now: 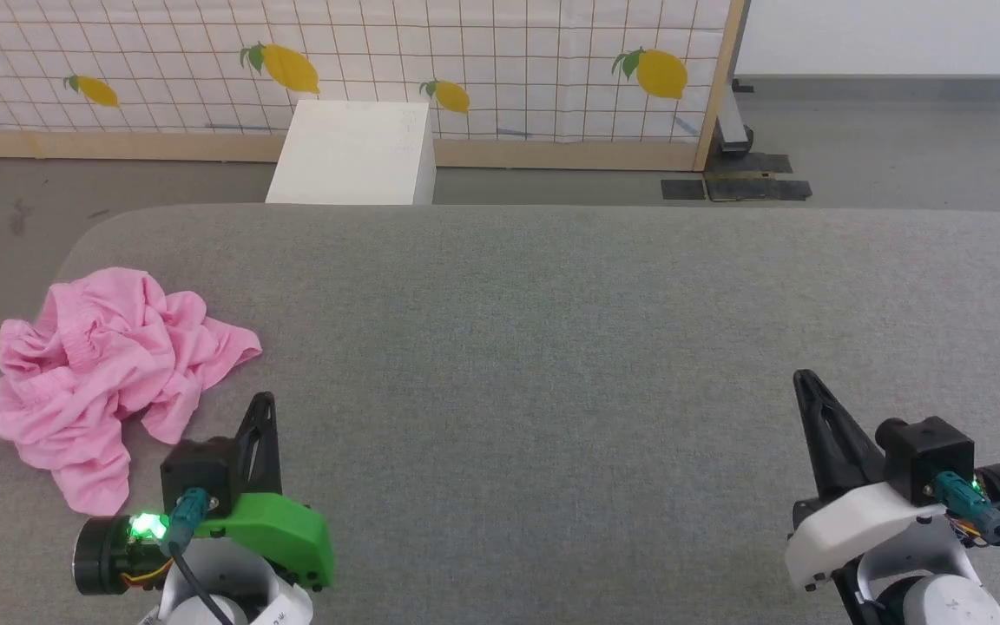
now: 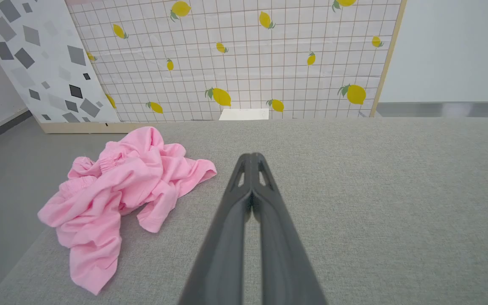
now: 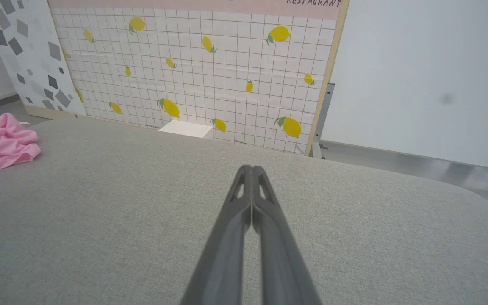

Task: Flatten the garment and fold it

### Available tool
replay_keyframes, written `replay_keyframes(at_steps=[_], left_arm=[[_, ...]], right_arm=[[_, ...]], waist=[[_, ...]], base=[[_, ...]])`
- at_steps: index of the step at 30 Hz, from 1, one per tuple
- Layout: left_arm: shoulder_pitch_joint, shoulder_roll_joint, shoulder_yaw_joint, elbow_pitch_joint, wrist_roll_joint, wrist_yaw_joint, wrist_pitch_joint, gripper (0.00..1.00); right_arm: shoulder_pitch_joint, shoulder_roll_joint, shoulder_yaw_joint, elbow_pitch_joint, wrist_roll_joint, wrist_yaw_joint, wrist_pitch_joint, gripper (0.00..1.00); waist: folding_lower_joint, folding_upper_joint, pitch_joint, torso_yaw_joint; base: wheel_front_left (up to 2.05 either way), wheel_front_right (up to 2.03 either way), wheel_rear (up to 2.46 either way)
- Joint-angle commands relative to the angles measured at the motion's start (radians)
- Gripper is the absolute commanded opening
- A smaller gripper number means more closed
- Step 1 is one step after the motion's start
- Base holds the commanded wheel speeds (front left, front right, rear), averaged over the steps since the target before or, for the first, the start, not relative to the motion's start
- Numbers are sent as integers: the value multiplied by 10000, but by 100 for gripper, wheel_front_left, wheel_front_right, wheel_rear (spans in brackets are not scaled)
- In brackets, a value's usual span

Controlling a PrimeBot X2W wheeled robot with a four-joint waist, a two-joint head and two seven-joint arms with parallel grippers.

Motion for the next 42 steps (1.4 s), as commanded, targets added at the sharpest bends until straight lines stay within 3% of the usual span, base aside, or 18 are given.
replay_keyframes(at_steps=[1,42], left_arm=[[116,-26,32,-28,126,-11,14,0],[116,-26,32,-28,126,-11,14,0]], right_arm=[[81,28,5,-51,-34,-15,28,0],[81,28,5,-51,-34,-15,28,0]], waist=[[0,0,0,0],[0,0,0,0]], base=[[0,0,0],[0,0,0]])
